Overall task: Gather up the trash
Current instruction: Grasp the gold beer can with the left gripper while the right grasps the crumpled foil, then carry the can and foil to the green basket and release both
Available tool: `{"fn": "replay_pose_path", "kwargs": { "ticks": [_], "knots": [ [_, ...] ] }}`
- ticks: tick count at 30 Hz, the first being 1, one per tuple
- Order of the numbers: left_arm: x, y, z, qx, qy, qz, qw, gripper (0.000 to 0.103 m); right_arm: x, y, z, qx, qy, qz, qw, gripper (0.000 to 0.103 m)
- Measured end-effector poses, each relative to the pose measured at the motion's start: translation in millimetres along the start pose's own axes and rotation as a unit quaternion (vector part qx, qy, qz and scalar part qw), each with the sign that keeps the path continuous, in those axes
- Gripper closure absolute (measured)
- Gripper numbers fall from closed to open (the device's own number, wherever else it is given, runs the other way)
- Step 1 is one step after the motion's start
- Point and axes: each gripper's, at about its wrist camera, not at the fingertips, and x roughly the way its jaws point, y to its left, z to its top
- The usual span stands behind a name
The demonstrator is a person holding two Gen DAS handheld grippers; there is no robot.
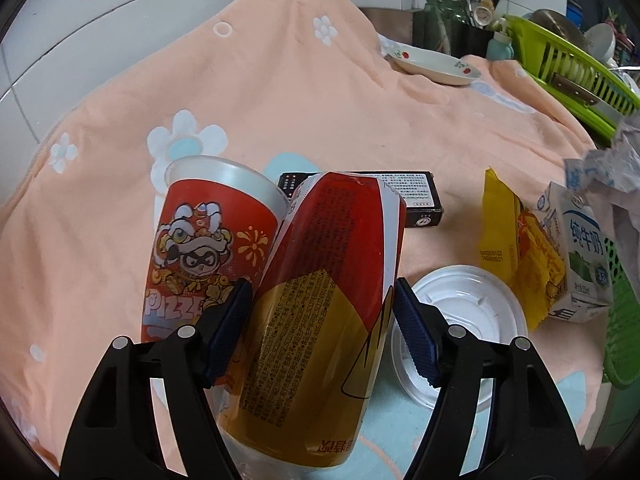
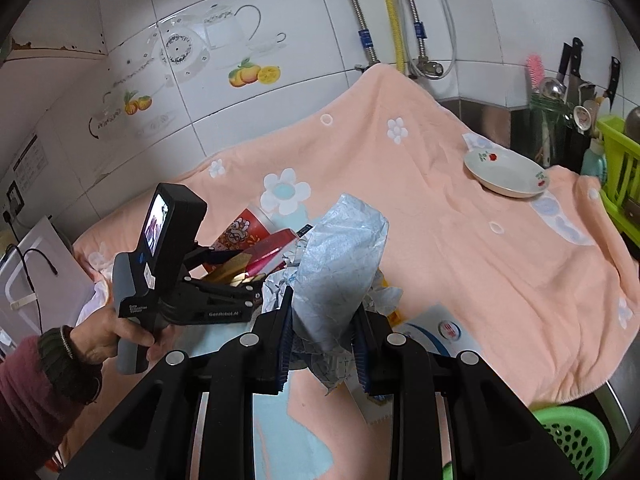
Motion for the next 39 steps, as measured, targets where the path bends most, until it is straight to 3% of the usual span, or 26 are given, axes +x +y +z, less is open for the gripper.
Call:
{"fn": "replay_pose_path", "kwargs": {
  "ticks": [16, 25, 39],
  "knots": [
    [-83, -11, -18, -0.05, -0.058, -0.031, 0.9966, 0.035, -57, -18, -29, 0.017, -0.02, -0.023, 0.999, 0.078],
    [-124, -60, -32, -0.035, -0.076, -0.072, 0.9939, 0.035, -98, -35, -62, 0.025, -0.023, -0.061, 0.998, 0.077],
    [-147, -162, -34, 0.023, -0.076, -0.155, 0.9847, 0.035, -142, -113, -145, 0.095, 0.021, -0.153, 0.983, 0.07]
  ]
}}
